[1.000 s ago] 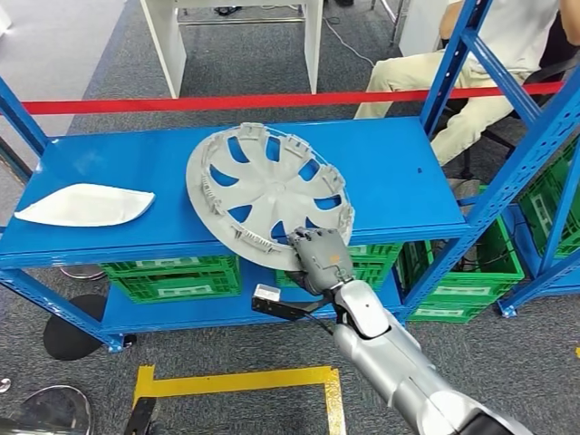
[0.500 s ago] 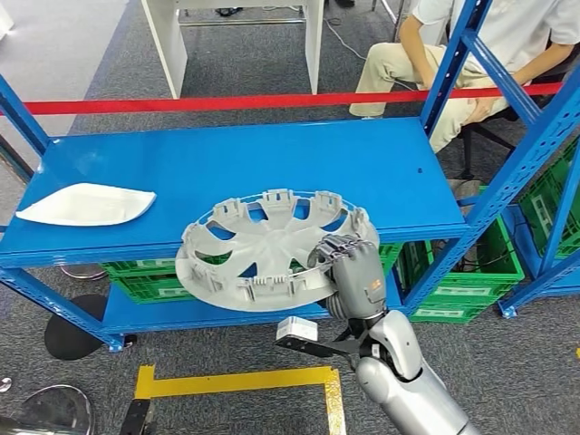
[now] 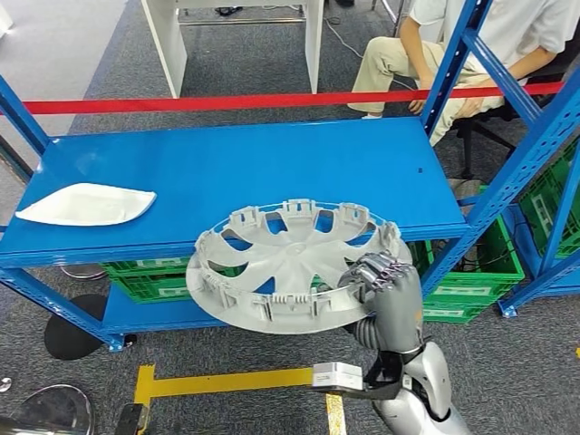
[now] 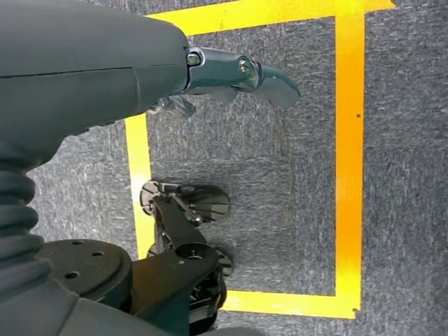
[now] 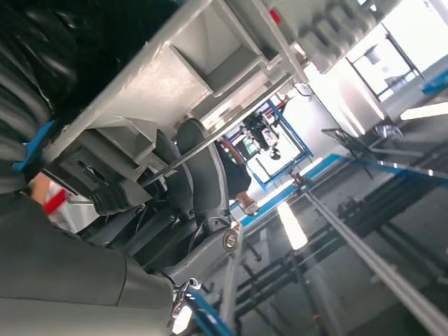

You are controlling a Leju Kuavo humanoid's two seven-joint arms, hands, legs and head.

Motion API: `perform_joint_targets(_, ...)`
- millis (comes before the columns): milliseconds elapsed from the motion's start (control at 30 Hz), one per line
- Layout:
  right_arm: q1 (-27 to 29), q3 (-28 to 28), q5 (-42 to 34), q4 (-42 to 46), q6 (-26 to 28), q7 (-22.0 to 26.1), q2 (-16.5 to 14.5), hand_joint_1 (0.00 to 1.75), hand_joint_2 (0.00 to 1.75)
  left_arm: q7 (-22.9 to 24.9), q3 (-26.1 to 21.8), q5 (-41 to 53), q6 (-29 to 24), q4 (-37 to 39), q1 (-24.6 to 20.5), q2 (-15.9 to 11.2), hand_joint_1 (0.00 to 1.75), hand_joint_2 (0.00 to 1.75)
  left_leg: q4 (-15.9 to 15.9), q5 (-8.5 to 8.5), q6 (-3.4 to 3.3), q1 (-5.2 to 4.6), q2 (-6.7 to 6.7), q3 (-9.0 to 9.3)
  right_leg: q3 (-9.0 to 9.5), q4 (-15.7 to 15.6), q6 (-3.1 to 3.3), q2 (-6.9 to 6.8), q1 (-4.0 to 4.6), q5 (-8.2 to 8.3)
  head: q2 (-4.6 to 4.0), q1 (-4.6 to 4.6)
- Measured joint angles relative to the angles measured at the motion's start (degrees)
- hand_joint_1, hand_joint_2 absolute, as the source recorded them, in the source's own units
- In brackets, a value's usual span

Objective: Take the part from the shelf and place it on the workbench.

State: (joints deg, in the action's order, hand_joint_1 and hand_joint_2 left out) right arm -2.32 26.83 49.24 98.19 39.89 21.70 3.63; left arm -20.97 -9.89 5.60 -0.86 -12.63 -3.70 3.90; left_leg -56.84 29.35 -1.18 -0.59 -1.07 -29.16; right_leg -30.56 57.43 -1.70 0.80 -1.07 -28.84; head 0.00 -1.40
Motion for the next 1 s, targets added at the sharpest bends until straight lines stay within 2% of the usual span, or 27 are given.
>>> perform_joint_targets(133, 1.7, -0.1, -3.9, 3.4, -0.1, 0.0, 0.8, 1.75, 1.75, -0.1, -0.8, -0.6, 0.2, 0.0, 0.2, 0.0, 0.00, 0.00, 0.0, 0.00, -0.01, -0.08, 0.00, 0.00, 0.00, 0.0, -0.02, -0.01, -0.08, 0.02, 0.00, 0.01)
perform_joint_targets(367, 3.6, -0.5, -5.1, 6.9, -0.1, 0.0, 2.1, 1.75, 1.75, -0.2, -1.9, -0.8, 0.4, 0.0, 0.3, 0.0, 0.00, 0.00, -0.4, 0.10, -0.16, -0.20, -0.01, -0.18, -0.03, -0.1, -0.21, -0.02, -0.21, 0.13, 0.00, 0.02)
perform_joint_targets(467, 4.7, -1.1, -6.9, 8.9, -0.1, 0.9, 2.5, 1.75, 1.75, -0.3, -2.0, -0.7, 0.4, 0.0, 0.4, -0.1, 0.00, 0.00, -0.7, 0.18, -0.40, -0.26, -0.01, -0.39, -0.09, -0.2, -0.50, 0.01, -0.26, 0.27, 0.00, 0.02)
perform_joint_targets(533, 5.4, -1.4, -8.3, 10.3, -0.1, 1.7, 2.7, 1.75, 1.75, -0.6, -2.0, -0.5, 0.3, 0.0, 0.3, -0.1, 0.00, 0.00, -0.2, -0.11, -0.89, -0.11, 0.07, -0.31, -0.20, -0.2, -0.85, 0.03, -0.25, 0.17, 0.00, 0.00)
perform_joint_targets(600, 5.8, -1.8, -9.2, 11.5, -0.1, 2.3, 3.0, 1.75, 1.75, -0.7, -2.0, -0.3, 0.1, 0.0, 0.3, -0.1, 0.00, 0.00, 0.5, -0.71, -1.53, 0.17, 0.28, -0.12, -1.59, 2.4, -0.99, -0.14, -0.14, -1.73, 0.00, -0.16)
perform_joint_targets(700, 6.4, -2.4, -9.9, 12.7, -0.1, 3.3, 3.4, 1.75, 1.75, -0.7, -2.0, 0.5, -0.5, 0.0, 0.3, -0.1, 0.00, 0.00, 0.5, -0.99, -1.80, 0.13, 0.51, -0.22, -6.85, 13.5, -0.95, -0.34, -0.09, -6.90, 0.00, -0.31)
perform_joint_targets(733, 6.8, -2.6, -10.3, 13.1, -0.1, 3.8, 3.5, 1.75, 1.75, -0.6, -2.0, 0.8, -0.8, 0.0, 0.4, -0.1, 0.00, 0.00, 0.4, -0.97, -1.79, 0.07, 0.52, -0.28, -8.09, 16.0, -0.93, -0.34, -0.08, -7.26, 0.00, -0.30)
perform_joint_targets(767, 7.1, -2.8, -10.7, 13.5, -0.1, 4.4, 3.7, 1.75, 1.75, -0.4, -2.0, 1.1, -1.0, 0.0, 0.4, 0.0, 0.00, 0.00, 0.3, -0.92, -1.76, 0.04, 0.51, -0.31, -8.42, 16.5, -0.88, -0.35, -0.07, -6.50, 0.00, -0.31)
perform_joint_targets(800, 7.4, -3.1, -11.2, 13.9, -0.1, 4.9, 3.8, 1.75, 1.75, -0.3, -2.0, 1.3, -1.2, 0.0, 0.4, 0.0, 0.00, 0.00, 0.2, -0.83, -1.66, 0.03, 0.50, -0.32, -7.61, 14.5, -0.78, -0.36, -0.07, -4.59, 0.00, -0.31)
perform_joint_targets(833, 7.6, -3.3, -11.7, 14.5, -0.1, 5.3, 3.9, 1.75, 1.75, -0.2, -2.0, 1.4, -1.4, 0.0, 0.4, 0.0, 0.00, 0.00, 0.0, -0.66, -1.49, 0.03, 0.48, -0.32, -5.96, 10.8, -0.65, -0.39, -0.07, -2.28, 0.00, -0.32)
perform_joint_targets(900, 7.9, -3.7, -12.6, 15.7, -0.1, 6.1, 4.0, 1.75, 1.75, 0.1, -2.0, 1.7, -1.6, 0.0, 0.3, 0.0, 0.00, 0.00, -0.5, -0.34, -1.01, -0.08, 0.44, -0.60, -2.61, 4.1, -0.28, -0.41, 0.04, 0.40, 0.00, -0.29)
perform_joint_targets(933, 8.2, -3.9, -13.0, 16.3, -0.1, 6.5, 4.1, 1.75, 1.75, 0.1, -2.0, 1.7, -1.8, 0.0, 0.3, 0.0, 0.00, 0.00, -0.8, -0.31, -0.71, -0.14, 0.41, -0.84, -1.80, 2.5, -0.12, -0.40, 0.12, 0.68, 0.00, -0.27)
perform_joint_targets(1000, 8.9, -4.2, -13.9, 17.4, -0.1, 7.1, 4.3, 1.75, 1.75, 0.2, -2.0, 1.8, -2.1, 0.0, 0.3, 0.0, 0.00, 0.00, -1.1, -0.48, -0.15, -0.17, 0.36, -1.33, -1.63, 1.9, 0.27, -0.32, 0.30, 0.56, 0.00, -0.20)
